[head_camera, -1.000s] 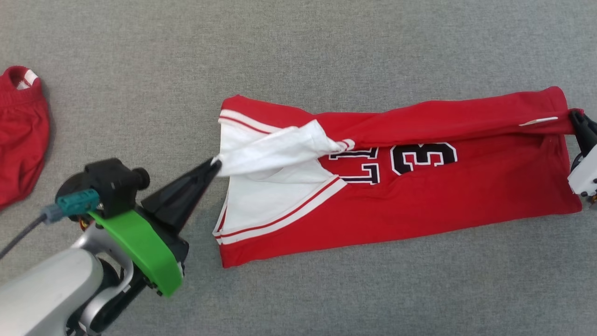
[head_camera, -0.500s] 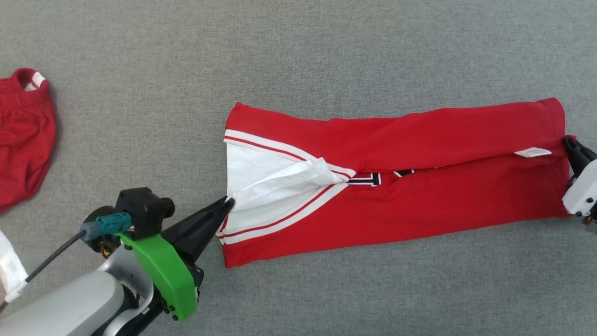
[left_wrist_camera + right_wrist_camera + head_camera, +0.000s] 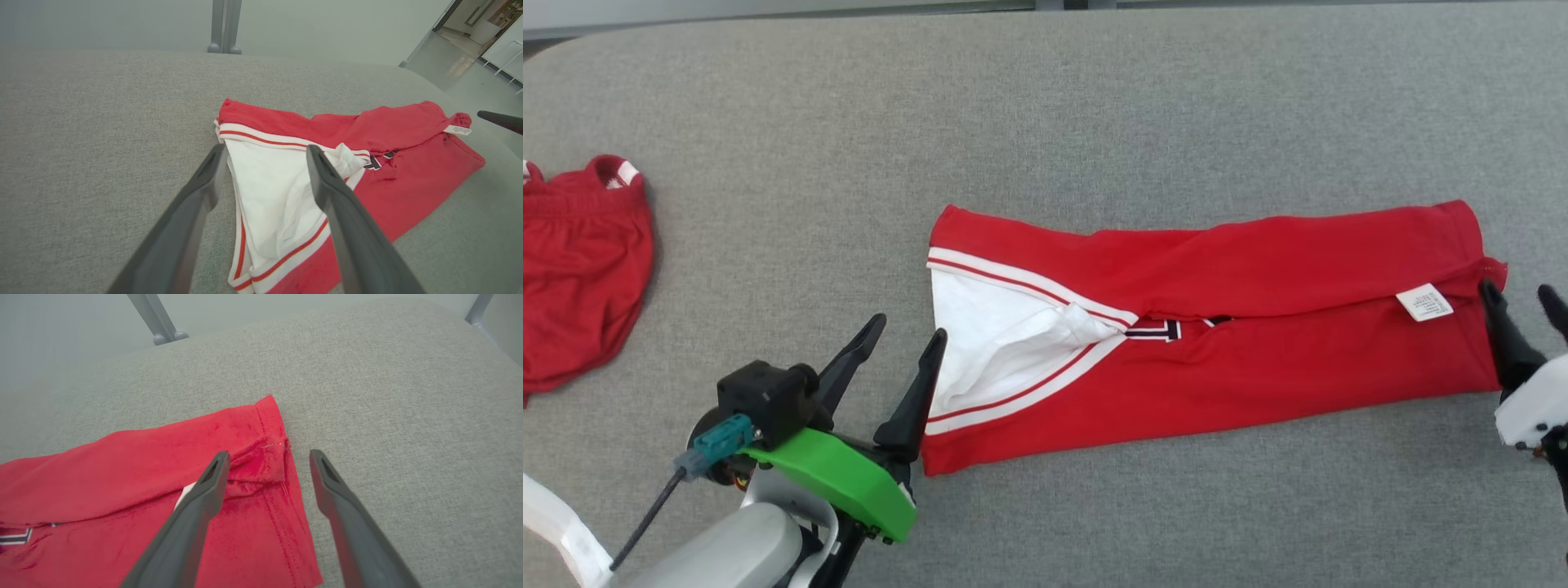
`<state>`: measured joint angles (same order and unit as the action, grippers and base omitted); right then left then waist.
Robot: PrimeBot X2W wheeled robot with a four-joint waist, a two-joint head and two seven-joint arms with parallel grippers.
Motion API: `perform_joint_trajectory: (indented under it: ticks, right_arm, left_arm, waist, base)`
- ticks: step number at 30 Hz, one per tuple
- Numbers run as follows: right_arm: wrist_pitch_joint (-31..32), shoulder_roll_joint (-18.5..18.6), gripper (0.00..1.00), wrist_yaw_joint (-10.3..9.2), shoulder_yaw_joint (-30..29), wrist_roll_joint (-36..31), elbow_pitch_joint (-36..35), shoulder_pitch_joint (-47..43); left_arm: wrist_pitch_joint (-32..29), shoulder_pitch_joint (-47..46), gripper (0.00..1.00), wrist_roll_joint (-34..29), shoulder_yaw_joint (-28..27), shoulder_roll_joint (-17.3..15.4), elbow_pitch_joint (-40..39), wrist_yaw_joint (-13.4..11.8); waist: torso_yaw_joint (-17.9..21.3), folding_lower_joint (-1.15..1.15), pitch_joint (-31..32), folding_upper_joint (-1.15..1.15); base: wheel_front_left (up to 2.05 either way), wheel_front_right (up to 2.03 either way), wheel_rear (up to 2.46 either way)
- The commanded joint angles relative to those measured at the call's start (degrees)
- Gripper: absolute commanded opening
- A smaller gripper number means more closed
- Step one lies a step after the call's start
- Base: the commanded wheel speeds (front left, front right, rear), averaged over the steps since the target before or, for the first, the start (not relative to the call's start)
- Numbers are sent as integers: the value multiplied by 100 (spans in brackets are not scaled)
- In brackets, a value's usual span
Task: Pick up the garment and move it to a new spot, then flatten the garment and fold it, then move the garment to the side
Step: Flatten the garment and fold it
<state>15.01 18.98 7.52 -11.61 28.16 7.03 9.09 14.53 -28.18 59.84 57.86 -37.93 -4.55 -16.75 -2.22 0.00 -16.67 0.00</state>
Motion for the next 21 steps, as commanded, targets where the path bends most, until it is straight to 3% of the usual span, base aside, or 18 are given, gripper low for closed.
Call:
perform_joint_trajectory:
  ticks: [1, 5, 12, 16, 21]
  right_arm:
    - [-213, -46, 100, -9, 8, 41, 8, -178]
    - [-948, -109, 100, -3, 371, 140, 43, -533]
    - [-1935, -30, 100, -8, 906, 402, 618, -869]
    - [-2213, -25, 100, -8, 885, 484, 1052, -768]
    - [-2249, -81, 100, -7, 606, 359, 1693, -304]
  left_arm:
    - [52, 283, 100, -66, -202, 135, 55, -127]
    - [67, 1203, 100, -568, -1293, 870, 33, -293]
    - [68, 2478, 100, -1961, -2897, 2072, 89, -186]
    - [67, 2766, 100, -2984, -3210, 2367, 196, 83]
    - [68, 2829, 100, -4184, -2957, 2433, 462, 219]
  waist:
    - [24, 0, 359, 0]
    - [17, 0, 746, 0]
    - [-155, 0, 1235, 0]
    - [-350, 0, 1345, 0]
    - [-564, 0, 1282, 0]
  base:
    - [0, 0, 0]
    - [0, 0, 0]
    - [0, 0, 0]
    - [0, 0, 0]
    - [0, 0, 0]
